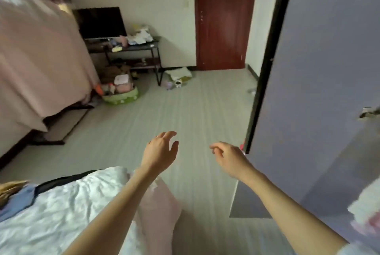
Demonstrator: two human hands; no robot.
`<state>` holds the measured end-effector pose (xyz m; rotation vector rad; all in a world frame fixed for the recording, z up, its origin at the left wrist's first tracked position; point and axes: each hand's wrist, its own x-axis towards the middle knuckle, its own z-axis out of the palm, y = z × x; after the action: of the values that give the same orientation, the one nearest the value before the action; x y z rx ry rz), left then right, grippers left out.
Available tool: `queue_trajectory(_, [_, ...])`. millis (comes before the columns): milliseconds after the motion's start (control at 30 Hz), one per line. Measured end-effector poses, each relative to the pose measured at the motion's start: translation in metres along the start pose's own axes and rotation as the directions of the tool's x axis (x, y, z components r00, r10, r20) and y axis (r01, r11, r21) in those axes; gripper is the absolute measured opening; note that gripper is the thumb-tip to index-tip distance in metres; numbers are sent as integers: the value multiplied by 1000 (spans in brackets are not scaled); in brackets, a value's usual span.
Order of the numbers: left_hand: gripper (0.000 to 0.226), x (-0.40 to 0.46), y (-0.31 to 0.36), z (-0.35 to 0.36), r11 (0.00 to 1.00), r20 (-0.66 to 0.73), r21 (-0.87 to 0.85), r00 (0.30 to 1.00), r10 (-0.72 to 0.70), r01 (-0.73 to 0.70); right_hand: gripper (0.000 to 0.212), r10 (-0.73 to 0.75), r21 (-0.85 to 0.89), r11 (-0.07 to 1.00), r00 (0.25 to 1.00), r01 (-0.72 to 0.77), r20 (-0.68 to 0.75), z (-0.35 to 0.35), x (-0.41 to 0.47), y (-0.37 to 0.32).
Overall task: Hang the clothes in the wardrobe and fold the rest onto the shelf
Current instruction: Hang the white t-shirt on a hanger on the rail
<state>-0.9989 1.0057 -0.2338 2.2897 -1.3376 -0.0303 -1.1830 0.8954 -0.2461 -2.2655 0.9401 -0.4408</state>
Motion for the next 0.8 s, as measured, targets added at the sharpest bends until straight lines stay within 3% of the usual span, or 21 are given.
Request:
queue_trajectory(167, [32, -56, -137, -66, 965, -112, -3, 959, -261, 262, 29, -121, 44, 993, 955, 114, 270, 117, 29, -102])
queue_trajectory(367, [30, -176, -268, -126, 805, -244, -63, 773, -585, 589, 30, -293, 100, 954, 802, 284, 520, 251, 28, -225])
queue_trajectory(600, [33, -317, -382, -160, 465, -339, -203, 383, -859, 862, 32, -475, 233, 839, 455, 491, 753, 402, 2, -341])
queue_trajectory(800, [37, -373, -464, -149, 162, -270, -316, 75, -960, 935, 33, -531, 320, 766, 268, 557, 804, 527, -6, -398])
